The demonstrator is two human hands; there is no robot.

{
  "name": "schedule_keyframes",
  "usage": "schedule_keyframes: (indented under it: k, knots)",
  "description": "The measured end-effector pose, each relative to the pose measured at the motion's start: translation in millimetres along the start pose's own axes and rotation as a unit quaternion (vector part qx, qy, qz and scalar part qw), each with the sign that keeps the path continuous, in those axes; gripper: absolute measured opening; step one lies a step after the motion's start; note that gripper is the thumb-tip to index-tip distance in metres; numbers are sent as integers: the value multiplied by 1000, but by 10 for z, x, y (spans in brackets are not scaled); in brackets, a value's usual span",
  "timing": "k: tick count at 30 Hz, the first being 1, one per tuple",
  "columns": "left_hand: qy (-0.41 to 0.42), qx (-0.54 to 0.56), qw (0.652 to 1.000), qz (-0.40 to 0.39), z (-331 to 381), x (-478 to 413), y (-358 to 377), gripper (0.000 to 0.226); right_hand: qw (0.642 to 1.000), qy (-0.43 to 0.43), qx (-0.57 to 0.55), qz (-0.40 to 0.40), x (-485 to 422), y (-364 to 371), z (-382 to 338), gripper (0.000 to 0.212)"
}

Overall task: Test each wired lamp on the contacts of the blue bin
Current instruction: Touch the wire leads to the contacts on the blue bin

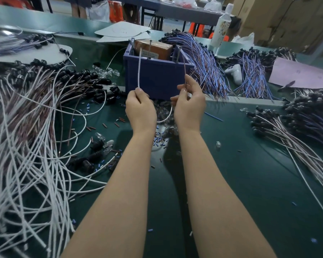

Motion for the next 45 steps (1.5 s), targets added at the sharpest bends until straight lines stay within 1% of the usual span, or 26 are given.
schedule_keyframes:
  k: [2,7,15,25,32,40,43,45]
  knots:
    - [-1,-19,999,-25,-9,-9,31,36,1000,-2,1,-8,4,9,-7,35]
    - [7,-31,998,-55,-4,20,85,37,1000,-11,2,-11,9,6,-17,36]
    - [25,-70,994,-83,18,55,119,37,1000,-25,7,-18,20,7,-19,36]
    - [46,-81,990,-104,28,114,138,37,999,-35,7,0,29,3,-6,36]
    - [47,-84,990,-105,39,104,135,37,999,-45,19,-1,23,1,-13,37]
    - [40,-66,993,-92,39,99,112,36,999,-34,14,-9,33,-2,-8,35]
    - [35,-53,995,-77,37,82,91,36,999,-17,31,-32,15,-10,-16,33]
    - [31,-46,996,-69,36,67,72,37,996,1,66,-61,-55,-64,-23,31]
Point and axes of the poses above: each hand's wrist, its own x-axis away from the middle knuckle, its own y-axis out of the palm, z = x × y, the point moved 4 cm from there along -x, towards the middle knuckle, and after that the axes turned 5 degrees about -y, right-handed, at the moved point
